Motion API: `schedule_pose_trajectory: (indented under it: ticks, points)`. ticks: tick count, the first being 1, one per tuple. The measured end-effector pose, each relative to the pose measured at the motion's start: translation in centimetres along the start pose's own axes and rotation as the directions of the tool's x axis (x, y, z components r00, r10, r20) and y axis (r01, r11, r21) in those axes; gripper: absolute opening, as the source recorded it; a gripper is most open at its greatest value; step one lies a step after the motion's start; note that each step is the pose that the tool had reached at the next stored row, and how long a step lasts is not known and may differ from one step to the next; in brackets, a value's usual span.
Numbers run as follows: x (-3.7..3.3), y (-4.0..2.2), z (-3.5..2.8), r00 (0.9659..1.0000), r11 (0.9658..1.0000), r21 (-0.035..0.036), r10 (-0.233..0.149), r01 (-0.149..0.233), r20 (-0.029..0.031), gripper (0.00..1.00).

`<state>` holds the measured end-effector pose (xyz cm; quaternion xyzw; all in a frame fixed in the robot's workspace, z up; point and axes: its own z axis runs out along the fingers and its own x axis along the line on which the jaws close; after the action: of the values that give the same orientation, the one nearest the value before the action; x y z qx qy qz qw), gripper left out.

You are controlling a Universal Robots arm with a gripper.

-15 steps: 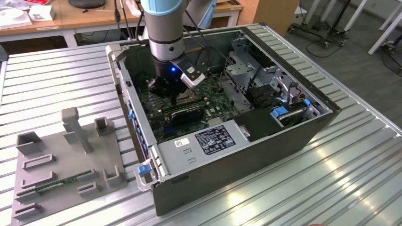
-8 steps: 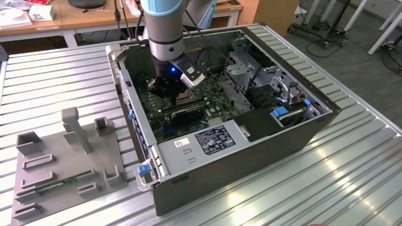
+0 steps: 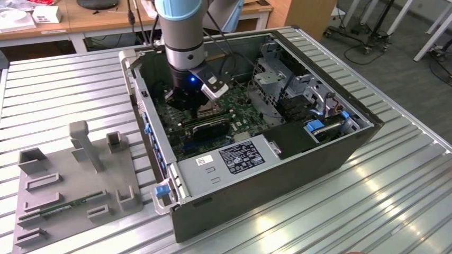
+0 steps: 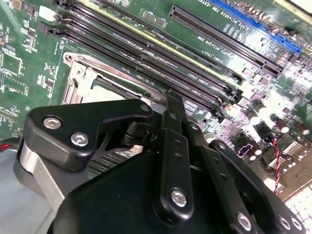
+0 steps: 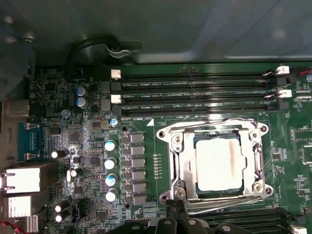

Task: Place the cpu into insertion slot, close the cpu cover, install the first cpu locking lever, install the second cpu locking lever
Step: 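Install the second cpu locking lever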

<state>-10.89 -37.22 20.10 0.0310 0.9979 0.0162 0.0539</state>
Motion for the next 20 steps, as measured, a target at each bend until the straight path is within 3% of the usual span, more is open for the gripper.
schedule_pose_trajectory:
  ticks: [6, 10, 14, 20]
  points:
    - [0.35, -0.04, 0.2, 0.9999, 1.0, -0.007, 0.0, 0.0, 0.013, 0.11]
    - [0.41, -0.01, 0.39, 0.9997, 0.9997, -0.0234, 0.002, -0.002, 0.0227, 0.11]
    - [0.44, -0.03, 0.35, 0.9997, 0.9995, -0.0309, 0.003, -0.002, 0.0252, 0.11]
    - [0.61, -0.09, 0.42, 0.9997, 0.9995, -0.0309, 0.003, -0.002, 0.0253, 0.11]
